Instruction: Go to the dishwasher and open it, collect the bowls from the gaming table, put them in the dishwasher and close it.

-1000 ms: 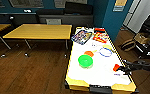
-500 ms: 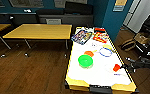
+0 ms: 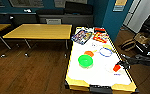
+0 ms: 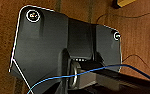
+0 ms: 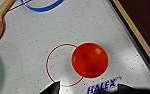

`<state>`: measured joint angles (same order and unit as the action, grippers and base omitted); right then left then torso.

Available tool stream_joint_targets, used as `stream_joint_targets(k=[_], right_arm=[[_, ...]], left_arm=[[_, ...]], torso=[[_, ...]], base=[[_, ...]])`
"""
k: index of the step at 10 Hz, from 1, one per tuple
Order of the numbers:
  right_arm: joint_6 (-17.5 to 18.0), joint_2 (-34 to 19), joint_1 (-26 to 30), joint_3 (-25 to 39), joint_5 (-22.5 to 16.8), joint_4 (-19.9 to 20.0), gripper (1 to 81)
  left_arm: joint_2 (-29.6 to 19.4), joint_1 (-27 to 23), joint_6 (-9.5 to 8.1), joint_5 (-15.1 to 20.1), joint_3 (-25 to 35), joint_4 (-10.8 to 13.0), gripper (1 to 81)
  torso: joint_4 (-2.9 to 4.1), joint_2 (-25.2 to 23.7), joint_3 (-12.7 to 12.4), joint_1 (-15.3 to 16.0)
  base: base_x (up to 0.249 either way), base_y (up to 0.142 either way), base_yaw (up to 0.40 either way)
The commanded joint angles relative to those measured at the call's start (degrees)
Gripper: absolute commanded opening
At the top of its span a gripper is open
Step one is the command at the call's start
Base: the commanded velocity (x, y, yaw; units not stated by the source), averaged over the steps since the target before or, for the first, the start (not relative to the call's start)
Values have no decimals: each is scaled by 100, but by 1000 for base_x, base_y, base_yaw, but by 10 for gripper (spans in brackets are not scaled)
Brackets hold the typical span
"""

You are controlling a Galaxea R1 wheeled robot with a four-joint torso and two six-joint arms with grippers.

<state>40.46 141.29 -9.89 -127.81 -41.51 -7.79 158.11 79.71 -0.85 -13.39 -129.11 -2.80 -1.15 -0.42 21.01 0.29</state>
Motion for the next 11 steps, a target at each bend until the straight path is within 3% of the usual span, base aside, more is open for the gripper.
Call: stream_joint_targets(k=[1, 5, 11], right_arm=[[-29, -203, 983, -190, -244, 14, 811], [-73, -441, 1019, -349, -314, -21, 811], [-346, -230, 939, -859, -244, -21, 811]], left_arm=[[-60, -118, 6, 345, 61, -18, 811], [-25, -127, 15, 354, 61, -10, 811], [-16, -144, 15, 372, 61, -1, 811]], torso=[[0, 0, 0, 0], [0, 0, 2, 0], [0, 0, 2, 0]], base=[[0, 0, 0], [0, 0, 0], [0, 0, 0]])
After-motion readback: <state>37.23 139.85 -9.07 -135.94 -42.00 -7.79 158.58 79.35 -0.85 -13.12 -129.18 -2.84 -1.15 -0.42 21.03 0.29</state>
